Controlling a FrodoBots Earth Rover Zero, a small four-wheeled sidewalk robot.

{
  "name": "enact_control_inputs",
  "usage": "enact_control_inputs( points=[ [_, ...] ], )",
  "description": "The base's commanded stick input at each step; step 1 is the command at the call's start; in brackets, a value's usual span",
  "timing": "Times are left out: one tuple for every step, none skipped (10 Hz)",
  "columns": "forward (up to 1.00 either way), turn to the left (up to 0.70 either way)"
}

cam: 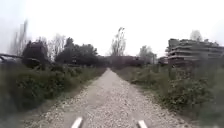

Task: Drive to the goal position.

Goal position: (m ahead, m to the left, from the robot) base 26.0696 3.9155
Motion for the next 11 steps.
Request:
enact_control_inputs(
  points=[
    [0.7, 0.0],
    [0.7, 0.0],
    [0.7, 0.0],
    [0.7, 0.0],
    [0.7, 0.0],
    [0.7, 0.0],
    [0.7, -0.08],
    [0.7, -0.26],
    [0.7, -0.35],
    [0.7, -0.34],
    [0.7, -0.15]
  ],
)
